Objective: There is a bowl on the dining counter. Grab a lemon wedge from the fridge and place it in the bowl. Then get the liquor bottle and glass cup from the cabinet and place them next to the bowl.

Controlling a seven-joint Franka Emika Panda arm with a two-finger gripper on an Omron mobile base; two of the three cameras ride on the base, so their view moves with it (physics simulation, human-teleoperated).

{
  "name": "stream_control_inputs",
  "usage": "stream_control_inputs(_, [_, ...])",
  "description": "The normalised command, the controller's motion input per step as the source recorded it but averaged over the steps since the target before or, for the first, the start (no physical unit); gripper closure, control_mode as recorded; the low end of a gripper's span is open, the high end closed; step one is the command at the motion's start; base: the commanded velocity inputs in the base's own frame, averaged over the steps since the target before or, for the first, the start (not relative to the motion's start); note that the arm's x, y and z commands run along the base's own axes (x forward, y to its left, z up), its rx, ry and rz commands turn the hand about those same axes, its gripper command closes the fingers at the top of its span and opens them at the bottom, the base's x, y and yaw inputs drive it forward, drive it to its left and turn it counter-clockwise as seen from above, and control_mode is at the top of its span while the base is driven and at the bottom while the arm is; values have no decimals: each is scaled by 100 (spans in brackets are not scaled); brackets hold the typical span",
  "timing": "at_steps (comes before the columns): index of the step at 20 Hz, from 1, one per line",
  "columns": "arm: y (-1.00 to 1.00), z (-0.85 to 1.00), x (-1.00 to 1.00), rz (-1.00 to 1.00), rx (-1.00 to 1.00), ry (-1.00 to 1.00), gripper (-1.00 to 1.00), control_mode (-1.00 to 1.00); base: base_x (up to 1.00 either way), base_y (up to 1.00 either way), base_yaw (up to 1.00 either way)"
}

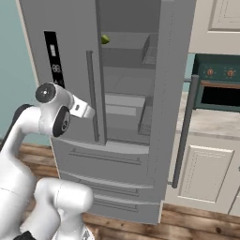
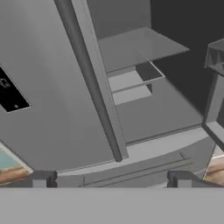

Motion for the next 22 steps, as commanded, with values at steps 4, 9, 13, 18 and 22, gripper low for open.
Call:
stream_control_inputs(4, [2, 25, 47, 0, -11, 32, -100, -100, 0, 0, 0])
stream_control_inputs(9, [1, -4, 27, 3, -9, 14, -100, -100, 0, 0, 0])
stream_control_inputs(13, [0, -14, 5, 0, 0, -4, -100, -100, 0, 0, 0])
stream_control_inputs(18, [4, -20, 22, 3, 0, -15, -100, -100, 0, 0, 0])
stream_control_inputs(22, [1, -10, 27, 5, 1, -27, -100, -100, 0, 0, 0])
